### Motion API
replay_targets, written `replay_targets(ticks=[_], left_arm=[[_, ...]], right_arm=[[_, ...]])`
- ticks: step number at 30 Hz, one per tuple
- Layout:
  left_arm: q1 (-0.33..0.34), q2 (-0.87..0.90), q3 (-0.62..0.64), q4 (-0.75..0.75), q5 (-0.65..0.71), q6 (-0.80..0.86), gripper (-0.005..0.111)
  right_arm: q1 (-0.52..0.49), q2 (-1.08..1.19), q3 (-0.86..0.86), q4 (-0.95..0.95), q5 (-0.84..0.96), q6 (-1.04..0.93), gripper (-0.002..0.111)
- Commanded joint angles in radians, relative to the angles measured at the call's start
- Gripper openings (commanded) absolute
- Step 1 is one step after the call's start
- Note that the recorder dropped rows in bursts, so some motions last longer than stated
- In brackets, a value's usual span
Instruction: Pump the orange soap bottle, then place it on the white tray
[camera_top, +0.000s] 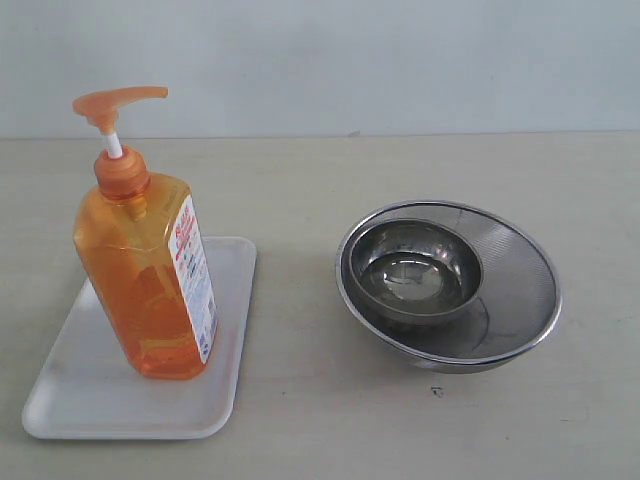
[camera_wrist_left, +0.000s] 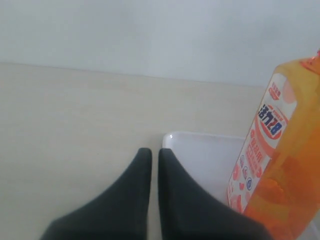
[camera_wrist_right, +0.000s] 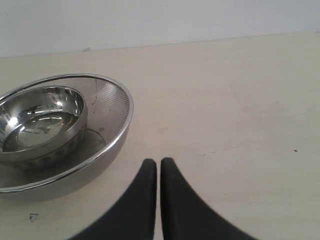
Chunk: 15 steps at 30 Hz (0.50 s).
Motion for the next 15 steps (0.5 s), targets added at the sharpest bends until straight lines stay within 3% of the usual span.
replay_targets(ticks=[1, 3, 11, 15], left_arm=[[0.0, -0.003, -0.056, -0.035, -0.036, 0.006, 0.005], [0.0, -0.003, -0.112, -0.035, -0.026, 0.008, 0.005], [0.0, -0.003, -0.379, -0.069, 0.237, 0.011, 0.005], [0.0, -0.003, -0.39, -0.074, 0.206, 0.011, 0.005]], right_arm=[[-0.004, -0.005, -0.001, -0.006, -0.002, 0.007, 0.0], [-0.004, -0.005, -0.001, -0.006, -0.002, 0.007, 0.0], [-0.004, -0.005, -0.001, -0.006, -0.002, 0.007, 0.0], [-0.004, -0.005, -0.001, -0.006, -0.002, 0.007, 0.0]])
